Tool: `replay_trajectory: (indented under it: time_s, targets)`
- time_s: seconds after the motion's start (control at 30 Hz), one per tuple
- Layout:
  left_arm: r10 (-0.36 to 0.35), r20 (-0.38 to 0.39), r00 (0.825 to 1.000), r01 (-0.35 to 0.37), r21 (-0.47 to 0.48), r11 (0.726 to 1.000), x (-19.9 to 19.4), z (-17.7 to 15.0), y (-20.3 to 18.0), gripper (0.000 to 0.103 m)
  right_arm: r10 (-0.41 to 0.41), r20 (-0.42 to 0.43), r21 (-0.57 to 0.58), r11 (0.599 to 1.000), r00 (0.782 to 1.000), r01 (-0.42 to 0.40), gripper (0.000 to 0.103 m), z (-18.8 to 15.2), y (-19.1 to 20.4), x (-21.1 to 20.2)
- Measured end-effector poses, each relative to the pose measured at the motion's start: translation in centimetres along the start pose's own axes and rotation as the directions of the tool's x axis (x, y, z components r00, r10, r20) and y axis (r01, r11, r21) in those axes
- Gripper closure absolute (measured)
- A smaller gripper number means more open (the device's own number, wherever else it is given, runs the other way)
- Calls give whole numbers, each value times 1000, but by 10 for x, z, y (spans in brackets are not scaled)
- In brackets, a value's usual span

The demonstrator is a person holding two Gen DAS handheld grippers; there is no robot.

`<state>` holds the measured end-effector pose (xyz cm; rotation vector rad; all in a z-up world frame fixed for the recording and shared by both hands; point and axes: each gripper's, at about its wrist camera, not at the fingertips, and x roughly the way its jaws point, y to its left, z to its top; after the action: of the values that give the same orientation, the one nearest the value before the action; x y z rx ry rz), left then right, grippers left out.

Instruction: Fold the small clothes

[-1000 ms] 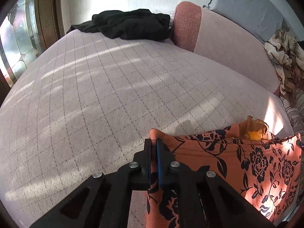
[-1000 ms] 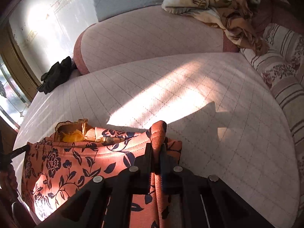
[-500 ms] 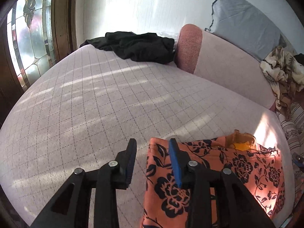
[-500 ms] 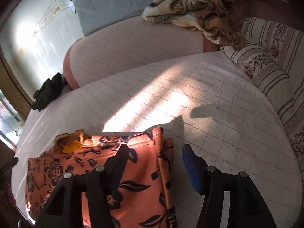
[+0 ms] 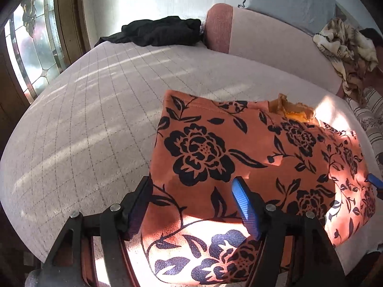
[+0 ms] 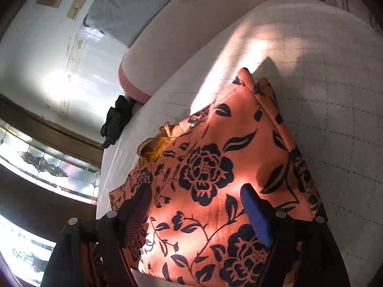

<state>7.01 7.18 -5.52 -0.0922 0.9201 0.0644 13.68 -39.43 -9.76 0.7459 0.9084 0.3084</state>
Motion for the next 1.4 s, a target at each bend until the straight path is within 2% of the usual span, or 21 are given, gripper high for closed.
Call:
replay_trajectory:
  time_s: [0.03, 0.1, 0.13, 0.17, 0.23, 0.33, 0.4, 0.43, 0.53, 0.6, 0.67, 0.77, 0.83, 0.87, 0.9, 0.93, 1.0, 1.07, 1.13, 1.3, 1.4]
  targets:
    - [10, -1, 1000, -10, 16, 1000, 1, -1, -1, 31, -10, -6, -24, 1000, 1000, 10, 23, -4, 3, 0]
    - [52, -85, 995, -49, 38, 998, 21, -8, -1, 31, -135, -41, 20, 991, 990, 136, 25, -10, -18, 11]
    - [41, -115, 992, -39, 26, 999, 30, -10, 3, 28, -117, -41, 68, 990, 992, 120, 35, -12, -32, 13]
    - [18, -103, 995, -20, -15, 1000, 26, -9, 9, 28, -105, -17, 91, 990, 994, 106, 37, -12, -34, 8]
    - [24, -74, 997, -29, -62, 998, 10, -3, 15, 28, -107, 7, 88, 990, 994, 106, 32, -9, -18, -9]
    - [25, -1, 1000, -25, -4, 1000, -2, -4, 8, 27, -41, 45, -23, 999, 998, 42, 26, -11, 5, -23]
    - [45, -74, 996, -43, 27, 999, 18, -12, 5, 26, -144, 4, 16, 990, 990, 144, 22, -14, -14, -11]
    - [40, -103, 994, -38, 21, 999, 26, -16, 6, 24, -165, -37, 74, 983, 986, 167, 29, -16, -33, -3]
    - [34, -48, 998, -36, -55, 998, 8, -11, 15, 24, -159, 20, 84, 984, 987, 157, 30, -12, -25, -22]
    - [25, 2, 1000, -25, -33, 999, 2, -4, 13, 24, -149, 48, 16, 989, 988, 149, 28, -6, -5, -27]
    - [-4, 24, 1000, 4, -1, 1000, -2, -1, 3, 24, -101, 15, -39, 994, 995, 102, 28, 6, 11, -16]
    - [-23, -6, 1000, 24, 50, 998, 15, -2, -9, 24, -57, -21, -73, 996, 998, 55, 28, 31, 15, 14]
    - [3, -55, 999, 1, 74, 997, 32, -7, -14, 24, -71, -32, -39, 997, 997, 69, 28, 52, -4, 37]
    - [12, -52, 999, -7, 91, 996, 34, -10, -18, 24, -136, -43, 6, 991, 990, 136, 29, 63, -23, 48]
    - [23, -28, 999, -20, 106, 994, 31, -10, -20, 24, -117, -46, 102, 987, 992, 121, 32, 69, -45, 52]
    - [27, -28, 999, -24, 115, 993, 30, -10, -21, 24, -68, -7, 195, 978, 998, 68, 33, 72, -57, 46]
    - [11, -29, 1000, -8, 94, 995, 25, -7, -19, 24, -121, 56, 192, 975, 991, 109, 30, 72, -47, 23]
    - [-1, -21, 1000, 3, 64, 998, 20, -4, -16, 24, -185, 112, 101, 980, 976, 174, 29, 60, -26, -2]
    - [-29, -7, 1000, 30, 49, 998, 13, -3, -18, 24, -152, 123, 90, 986, 981, 141, 28, 36, -15, -25]
    - [-62, 6, 998, 61, 82, 995, -2, -11, -39, 24, -103, 131, 198, 977, 986, 76, 23, -59, -24, -75]
    - [-87, -13, 996, 88, 76, 993, -2, -17, -53, 24, -99, 102, 293, 954, 990, 66, 23, -98, -45, -71]
